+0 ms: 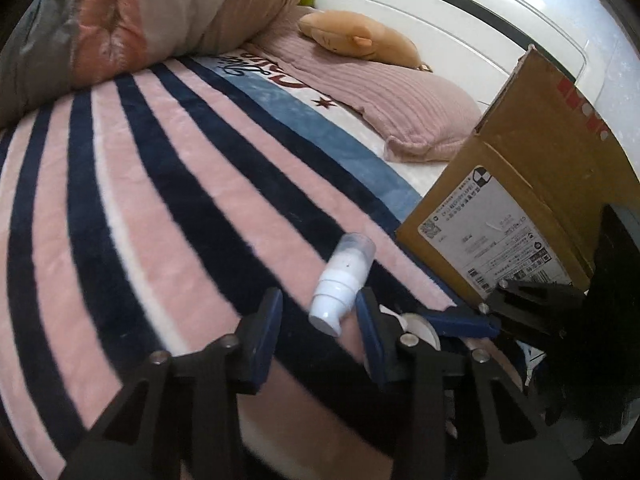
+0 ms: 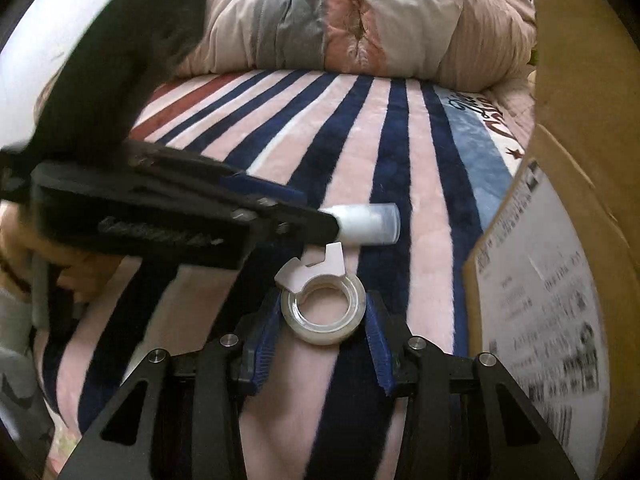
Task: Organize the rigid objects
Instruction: 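Grasp the tape roll with the right gripper while the left grasps the small white bottle, then put the tape roll and small white bottle into the box with both grippers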
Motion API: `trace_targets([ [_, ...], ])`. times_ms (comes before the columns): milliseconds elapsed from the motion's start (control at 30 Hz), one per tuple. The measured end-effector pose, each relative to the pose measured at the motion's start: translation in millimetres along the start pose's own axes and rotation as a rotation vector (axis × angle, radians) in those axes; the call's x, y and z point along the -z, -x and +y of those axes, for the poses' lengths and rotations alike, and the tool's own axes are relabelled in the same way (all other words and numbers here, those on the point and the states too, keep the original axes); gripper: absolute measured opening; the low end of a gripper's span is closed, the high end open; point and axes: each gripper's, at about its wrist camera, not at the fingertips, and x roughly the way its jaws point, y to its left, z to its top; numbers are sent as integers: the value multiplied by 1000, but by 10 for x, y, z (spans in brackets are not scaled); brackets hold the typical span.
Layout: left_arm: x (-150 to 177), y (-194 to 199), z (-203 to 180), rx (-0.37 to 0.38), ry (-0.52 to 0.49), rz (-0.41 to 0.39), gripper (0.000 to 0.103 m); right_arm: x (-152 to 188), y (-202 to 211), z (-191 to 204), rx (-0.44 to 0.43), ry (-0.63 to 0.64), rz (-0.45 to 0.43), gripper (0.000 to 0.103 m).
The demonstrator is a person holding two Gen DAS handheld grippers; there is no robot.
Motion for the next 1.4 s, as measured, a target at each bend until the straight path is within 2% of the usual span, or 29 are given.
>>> trace_targets([
  [133,-39,-39,-35,7,-14,-2,19,30,42,20,32,10,2,37],
  [300,41,57,-70,-19,-47,2,18,29,35,11,4,17,13,37],
  [600,360,503,53,-54,-15,33,18,36,34,16,-35,21,33,37],
  [667,388,511,53,-61,-12,31,18,15,5,3,-38,20,38,37],
  [733,387,459,61,-68,-7,34,28,5,-18,-5,-36,8,42,38],
  [800,363,373,72,-62,2,35,31,-2,-32,6,-33,8,42,38],
  [900,305,265,47,-80,-7,24,30,-22,-52,24,-30,25,42,37],
  [933,309,265,40,-84,-9,22,24,-21,-49,29,-31,33,39,37],
  [1033,311,295,11,-106,-13,20,23,-6,-6,36,-36,42,26,37],
  [1200,333,669,-131,-156,-11,-15,23,-20,222,137,-88,55,0,36],
  [1400,279,1430,-667,-242,-51,-107,23,-113,996,296,-134,104,-141,36],
])
